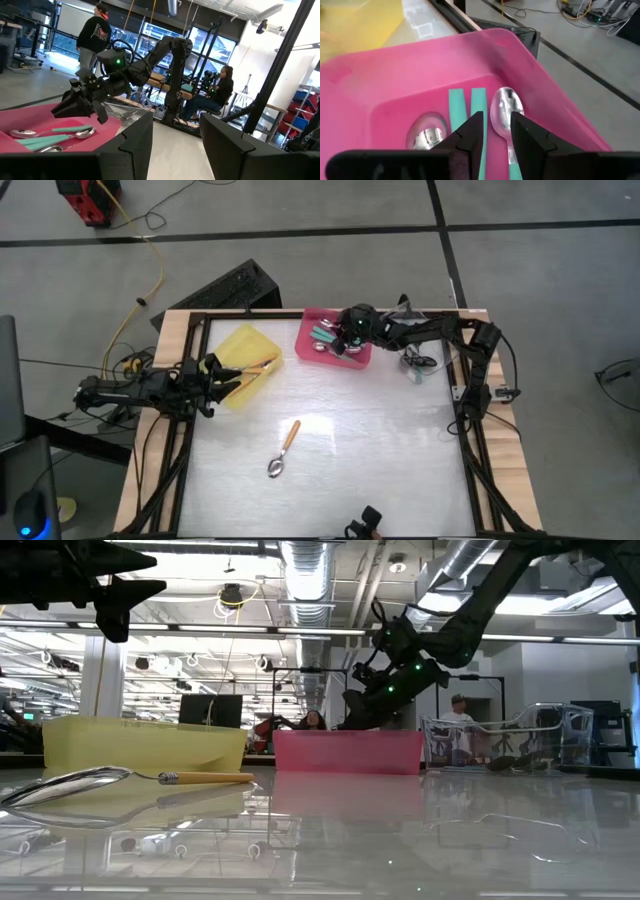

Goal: Sort silverware by color (type)
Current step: Put the yellow spoon into the yellow bin

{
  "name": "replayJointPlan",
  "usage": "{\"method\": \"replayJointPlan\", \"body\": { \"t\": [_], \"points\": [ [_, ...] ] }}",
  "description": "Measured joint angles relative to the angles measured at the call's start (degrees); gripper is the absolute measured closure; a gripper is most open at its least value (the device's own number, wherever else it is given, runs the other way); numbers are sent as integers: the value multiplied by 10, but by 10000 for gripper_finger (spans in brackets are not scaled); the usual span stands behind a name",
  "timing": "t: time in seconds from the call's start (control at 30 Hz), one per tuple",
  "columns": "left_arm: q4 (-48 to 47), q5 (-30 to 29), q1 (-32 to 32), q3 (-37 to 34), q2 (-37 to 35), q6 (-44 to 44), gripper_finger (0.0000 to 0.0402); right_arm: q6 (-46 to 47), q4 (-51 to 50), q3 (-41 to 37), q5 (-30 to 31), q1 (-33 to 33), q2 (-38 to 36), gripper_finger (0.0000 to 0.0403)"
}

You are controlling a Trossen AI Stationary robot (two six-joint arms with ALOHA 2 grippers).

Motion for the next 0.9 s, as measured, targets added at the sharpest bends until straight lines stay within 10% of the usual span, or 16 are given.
{"method": "replayJointPlan", "body": {
  "t": [0.47, 0.9],
  "points": [
    [-52, 0, 0, 0, 0, -30, 253, -50, -31, 0, -9, 53, -131, 190],
    [-51, 12, 0, 0, 0, -62, 253, -56, -17, 0, -66, 266, -163, 200]
  ]
}}
